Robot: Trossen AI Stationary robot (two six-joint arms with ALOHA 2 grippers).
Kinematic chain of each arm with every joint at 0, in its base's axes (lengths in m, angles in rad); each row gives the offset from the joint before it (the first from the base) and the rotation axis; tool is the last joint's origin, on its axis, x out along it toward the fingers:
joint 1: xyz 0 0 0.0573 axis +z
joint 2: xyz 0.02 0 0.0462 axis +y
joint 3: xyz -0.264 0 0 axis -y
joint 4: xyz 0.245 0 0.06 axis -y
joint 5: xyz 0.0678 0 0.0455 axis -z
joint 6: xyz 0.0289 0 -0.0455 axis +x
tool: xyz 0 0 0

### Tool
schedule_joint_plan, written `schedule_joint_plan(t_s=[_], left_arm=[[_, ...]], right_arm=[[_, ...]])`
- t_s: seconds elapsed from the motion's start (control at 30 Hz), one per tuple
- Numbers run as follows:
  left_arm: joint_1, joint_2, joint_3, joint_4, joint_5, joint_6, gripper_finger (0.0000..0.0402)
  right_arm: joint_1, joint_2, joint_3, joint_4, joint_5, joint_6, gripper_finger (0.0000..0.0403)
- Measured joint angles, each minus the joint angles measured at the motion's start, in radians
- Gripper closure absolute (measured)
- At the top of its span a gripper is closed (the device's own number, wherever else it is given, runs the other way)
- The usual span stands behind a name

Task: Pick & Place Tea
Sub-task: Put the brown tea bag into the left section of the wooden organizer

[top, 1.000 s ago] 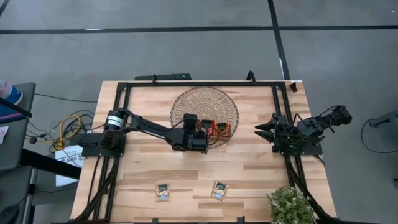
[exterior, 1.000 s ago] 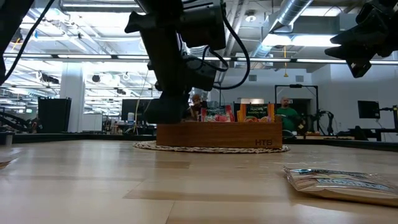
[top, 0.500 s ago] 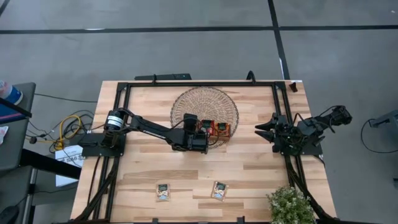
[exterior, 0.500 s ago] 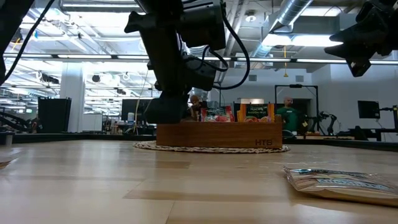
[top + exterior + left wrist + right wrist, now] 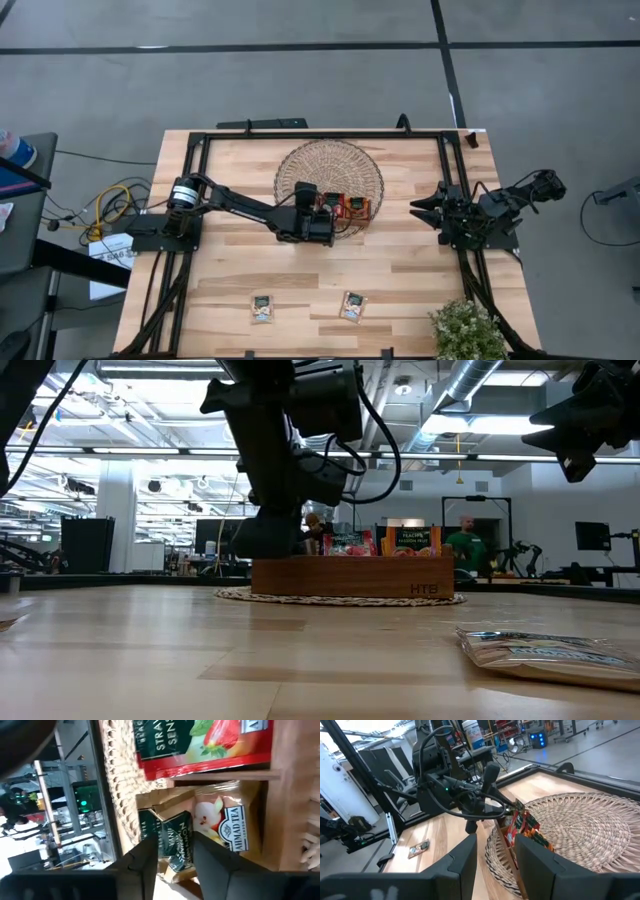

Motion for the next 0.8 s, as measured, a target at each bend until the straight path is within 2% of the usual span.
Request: schedule_joint_plan(t_s=[0.1, 0.33, 0.57, 0.7, 0.8], left_arm=[[-0.005, 0.000, 0.000, -0.028, -0.063, 0.003, 0.0276], [-0.025, -0.001, 0.000, -0.095, -0.359, 0.130, 0.0259], [-0.039, -0.002, 0.000, -0.095, -0.285, 0.088, 0.0259], [-0.039, -0.020, 0.004, -0.110, -0.381, 0.133, 0.0259], [-0.043, -0.056, 0.045, -0.195, -0.430, 0.126, 0.0259]], right_arm=[[0.000, 0.000, 0.000, 0.000, 0.000, 0.000, 0.0280], [0.000, 0.000, 0.000, 0.001, 0.000, 0.000, 0.0280], [0.000, 0.000, 0.000, 0.006, 0.000, 0.000, 0.0280], [0.000, 0.000, 0.000, 0.006, 0.000, 0.000, 0.0280], [0.000, 0.000, 0.000, 0.006, 0.000, 0.000, 0.0280]])
